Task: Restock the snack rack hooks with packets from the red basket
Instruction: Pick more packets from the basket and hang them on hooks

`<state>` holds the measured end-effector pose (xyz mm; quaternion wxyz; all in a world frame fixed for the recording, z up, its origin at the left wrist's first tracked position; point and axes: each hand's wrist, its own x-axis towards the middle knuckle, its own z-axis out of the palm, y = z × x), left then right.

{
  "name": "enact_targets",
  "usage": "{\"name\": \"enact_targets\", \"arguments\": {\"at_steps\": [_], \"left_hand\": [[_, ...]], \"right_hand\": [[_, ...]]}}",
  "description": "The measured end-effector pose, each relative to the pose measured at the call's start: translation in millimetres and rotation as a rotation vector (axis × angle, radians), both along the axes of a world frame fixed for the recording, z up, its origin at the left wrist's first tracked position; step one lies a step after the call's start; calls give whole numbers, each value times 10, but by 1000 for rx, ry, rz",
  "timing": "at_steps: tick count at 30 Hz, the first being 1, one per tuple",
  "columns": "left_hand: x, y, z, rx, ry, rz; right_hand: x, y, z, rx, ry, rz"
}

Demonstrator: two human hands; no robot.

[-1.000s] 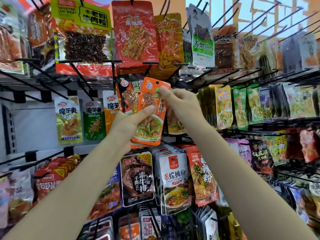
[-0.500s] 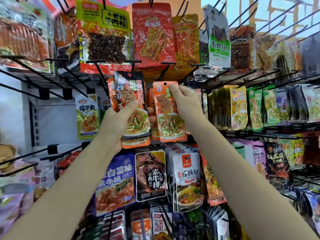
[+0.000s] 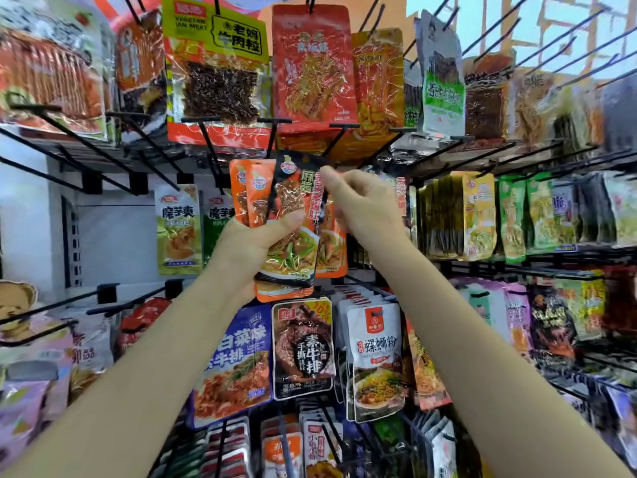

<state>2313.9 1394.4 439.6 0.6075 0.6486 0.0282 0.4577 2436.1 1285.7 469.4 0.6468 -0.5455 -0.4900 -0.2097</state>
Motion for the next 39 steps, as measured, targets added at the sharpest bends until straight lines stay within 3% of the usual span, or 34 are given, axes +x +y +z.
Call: {"name": "enact_targets", "arguments": {"at_steps": [3,8,16,24,31,36,39], "left_hand": [[116,-12,10,0,32,18],[163,-59,55,-55,83,14],[294,-83,43,43,-6,-39],[331,-109,76,-16,-21,-32],[336,-153,67,-31,-5,1],[308,-203,50,-7,-20,-57],[292,-202,32,8,5,-35]], "right_hand": [[10,2,-54,-50,-17,13],[239,-146,1,42,208,-23],[517,-327,147,106,343,-58],[633,-354,138,87,340,-73],[553,-422,65,236,200,-262],[188,-344,-48,-97,64,79],[144,-239,-113,-129,30,124]]}}
